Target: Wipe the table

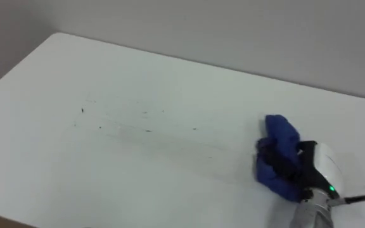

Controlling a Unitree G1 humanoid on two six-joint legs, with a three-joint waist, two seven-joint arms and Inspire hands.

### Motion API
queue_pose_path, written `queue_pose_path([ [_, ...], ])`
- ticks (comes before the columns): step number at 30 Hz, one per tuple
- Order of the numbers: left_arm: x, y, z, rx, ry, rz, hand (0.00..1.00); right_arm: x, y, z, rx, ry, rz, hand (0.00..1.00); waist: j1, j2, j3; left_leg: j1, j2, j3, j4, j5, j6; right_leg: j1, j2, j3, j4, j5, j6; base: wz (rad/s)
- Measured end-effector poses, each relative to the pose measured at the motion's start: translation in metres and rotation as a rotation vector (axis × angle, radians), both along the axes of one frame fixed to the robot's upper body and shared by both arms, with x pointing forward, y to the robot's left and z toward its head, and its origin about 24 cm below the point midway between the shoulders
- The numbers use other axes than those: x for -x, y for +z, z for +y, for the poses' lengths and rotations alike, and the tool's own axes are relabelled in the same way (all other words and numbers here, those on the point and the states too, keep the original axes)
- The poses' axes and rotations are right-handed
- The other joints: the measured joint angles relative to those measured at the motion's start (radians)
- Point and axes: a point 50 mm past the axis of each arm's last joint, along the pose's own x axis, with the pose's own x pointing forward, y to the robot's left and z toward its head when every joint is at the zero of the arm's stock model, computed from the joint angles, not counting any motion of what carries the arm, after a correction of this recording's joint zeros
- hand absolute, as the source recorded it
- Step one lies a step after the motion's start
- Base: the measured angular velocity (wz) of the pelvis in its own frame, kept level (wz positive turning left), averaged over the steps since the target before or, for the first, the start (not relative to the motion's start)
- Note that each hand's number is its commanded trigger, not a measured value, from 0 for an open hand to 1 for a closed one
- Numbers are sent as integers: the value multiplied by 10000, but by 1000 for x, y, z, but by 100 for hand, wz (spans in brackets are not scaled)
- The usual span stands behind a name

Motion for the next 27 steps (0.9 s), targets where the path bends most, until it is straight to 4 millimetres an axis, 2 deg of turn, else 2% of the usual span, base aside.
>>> queue_pose_path([
  [1,-6,0,-2,41,-101,-128,0,-2,-1,0,-36,-58,50,100,-115,-4,-1,-3,0,-44,61,-9,0,34,3,-42,23,4,-5,5],
  [3,-16,-2,-9,197,-18,-465,0,-12,0,4,-147,-157,0,100,-111,34,-16,12,26,-33,72,-11,-5,32,32,-23,27,47,-34,-6],
  [7,-32,-8,-30,894,-321,-783,0,-44,4,28,-374,155,371,100,168,96,2,116,202,279,78,-29,-93,-110,167,326,180,153,-171,-34],
  [9,-41,-11,-41,1159,-599,-755,0,-70,19,52,-248,1408,554,100,595,164,11,90,323,628,-23,5,-159,-426,273,703,279,233,-300,-60],
  [11,-49,-11,-46,1262,-733,-702,0,-113,49,116,-37,4215,349,100,762,175,54,-135,380,580,-84,61,-290,-793,393,719,339,330,-457,-32],
  [13,-60,-10,-50,1322,-950,-778,0,-135,70,158,-47,5745,-55,100,980,166,156,-219,415,430,-87,148,-315,-837,463,666,292,320,-509,20],
  [14,-67,-8,-55,1392,-1080,-971,0,-143,80,169,197,6363,-225,100,1377,194,184,-238,419,350,-103,169,-324,-909,464,600,272,306,-523,26],
  [15,-68,-7,-56,1415,-1130,-1060,0,-145,83,172,219,6510,-281,100,1588,193,185,-255,415,326,-123,204,-322,-935,454,556,257,299,-519,28],
  [16,-67,-6,-57,1412,-1196,-1116,0,-148,86,173,238,6611,-326,100,1820,188,182,-273,377,180,-143,272,-303,-877,427,407,155,292,-507,46],
  [18,-57,-8,-56,1393,-1157,-958,0,-143,79,168,204,6512,-125,100,1748,163,175,-295,293,-207,-138,293,-272,-710,357,96,139,258,-452,58],
  [19,-49,-9,-54,1424,-907,-832,0,-133,66,159,2,6225,212,100,1701,125,166,-261,274,-328,-133,280,-243,-586,322,-16,129,241,-424,54],
  [20,-40,-10,-51,1415,-627,-679,0,-118,47,146,-279,5750,634,100,1592,119,192,-222,220,-487,-131,266,-221,-461,274,-195,111,204,-363,51],
  [21,-34,-11,-49,1392,-488,-582,0,-107,38,138,-544,5443,553,100,1478,107,194,-210,181,-504,-128,258,-207,-402,235,-246,101,172,-311,41],
  [23,-6,-12,-39,1167,-107,-47,0,-80,21,115,-867,4513,-104,100,952,105,193,-31,44,-447,-108,212,-131,-90,132,-134,-46,105,-201,21],
  [24,-1,-11,-35,1011,-123,106,0,-71,18,106,-898,4149,-253,100,813,74,184,-13,-1,-434,-107,195,-103,-47,81,-140,-50,53,-117,21],
  [25,8,-9,-27,655,-141,360,0,-54,12,85,-877,3182,-605,100,502,52,169,-11,-76,-428,-115,158,-39,14,-4,-139,-40,-20,1,22],
  [26,13,-7,-20,358,-74,505,0,-36,8,60,-660,2040,-703,100,275,43,163,10,-132,-426,-112,153,3,53,-59,-145,-33,-38,30,18],
  [27,14,-5,-17,218,-70,551,0,-27,6,47,-548,1474,-699,100,164,47,162,39,-159,-425,-108,132,42,90,-86,-150,-35,-55,56,7],
])
